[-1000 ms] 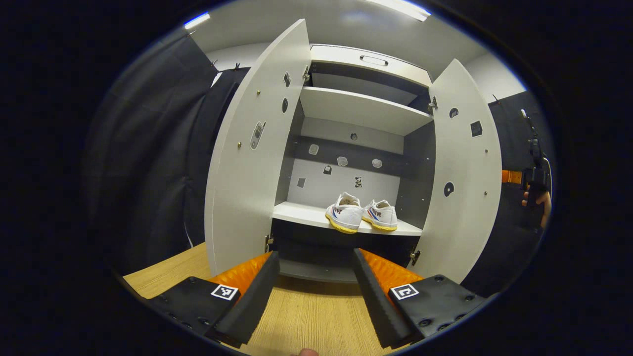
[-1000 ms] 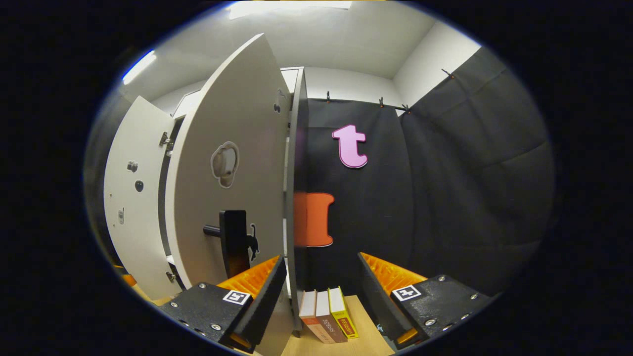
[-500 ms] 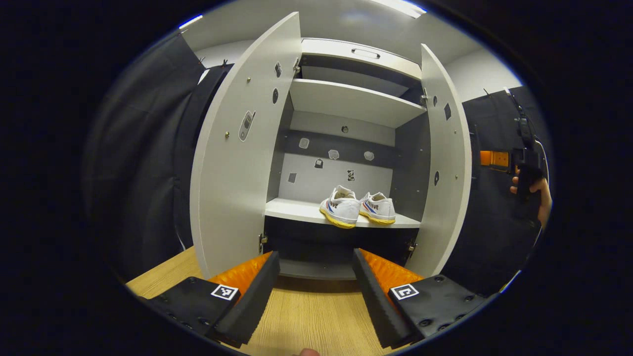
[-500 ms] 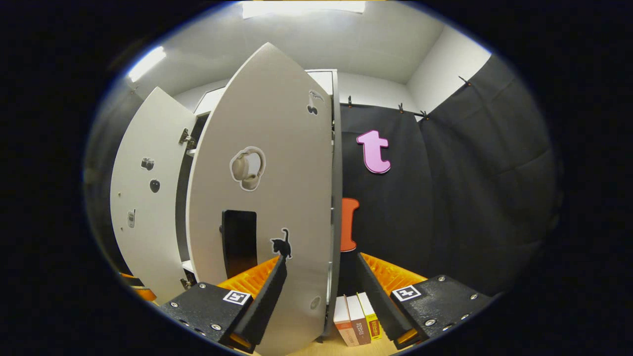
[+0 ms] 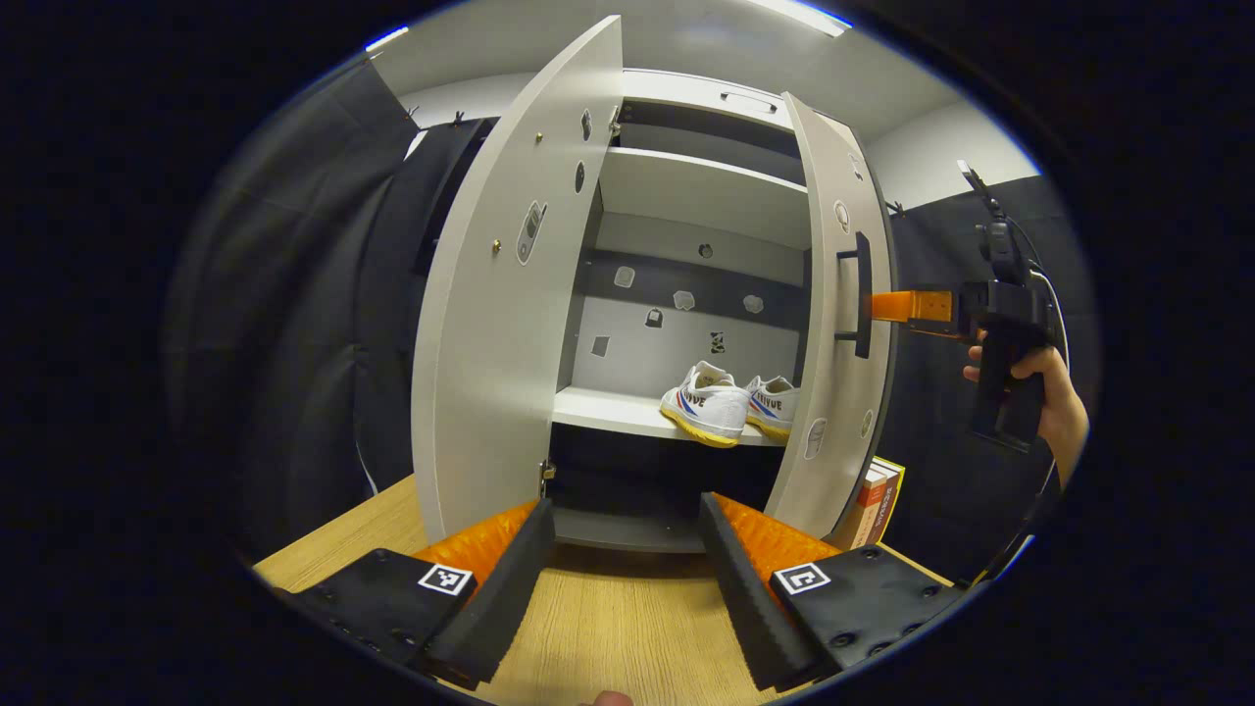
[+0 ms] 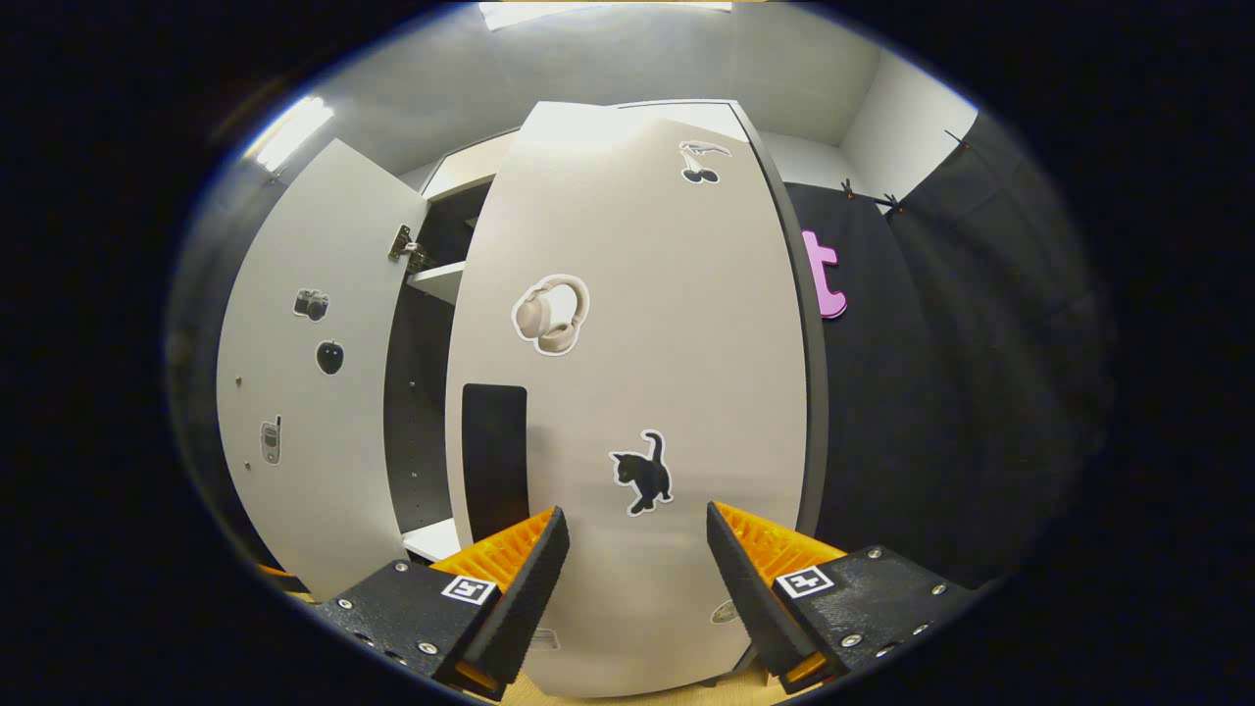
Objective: Grab one shoe with the right hand and put it into the shoe cabinet, grab the other shoe with the left hand and put it into the shoe cabinet; then close the right door with the right hand and the left door with the left hand.
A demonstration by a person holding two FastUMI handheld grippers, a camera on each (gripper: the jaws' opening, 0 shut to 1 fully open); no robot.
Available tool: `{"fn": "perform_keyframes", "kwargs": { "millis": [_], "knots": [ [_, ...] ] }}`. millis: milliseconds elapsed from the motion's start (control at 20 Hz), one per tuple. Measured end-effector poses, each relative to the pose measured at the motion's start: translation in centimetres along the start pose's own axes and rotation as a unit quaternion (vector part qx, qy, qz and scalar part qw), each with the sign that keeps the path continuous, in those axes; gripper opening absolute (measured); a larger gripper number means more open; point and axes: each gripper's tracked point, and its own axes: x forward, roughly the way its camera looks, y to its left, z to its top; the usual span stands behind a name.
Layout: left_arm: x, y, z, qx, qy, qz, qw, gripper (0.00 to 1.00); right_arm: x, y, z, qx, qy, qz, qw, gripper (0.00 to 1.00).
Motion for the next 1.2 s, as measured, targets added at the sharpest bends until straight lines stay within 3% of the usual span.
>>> {"fn": "perform_keyframes", "kwargs": {
  "millis": [50,450,700,900,1200],
  "knots": [
    [0.0,0.1,0.0,0.000,-0.001,0.002,1.000,0.96,0.2,0.0,0.1,0.003,0.001,-0.002,1.000,0.88],
    [0.0,-0.9,0.2,-0.023,-0.004,0.000,1.000,0.96,1.2,0.1,0.6,0.000,-0.012,-0.016,1.000,0.89],
    [-1.4,-1.0,4.0,-0.017,-0.040,0.018,0.999,0.96,-4.6,-0.2,-0.4,-0.024,-0.026,-0.014,0.999,0.91],
    [-3.2,0.5,6.7,-0.012,-0.056,0.047,0.997,0.99,-10.4,0.9,-3.1,0.000,-0.024,-0.003,1.000,0.91],
    [-5.8,4.2,9.3,0.009,-0.079,0.107,0.991,0.96,-17.0,2.0,-6.8,0.023,-0.035,0.007,0.999,0.92]
  ]
}}
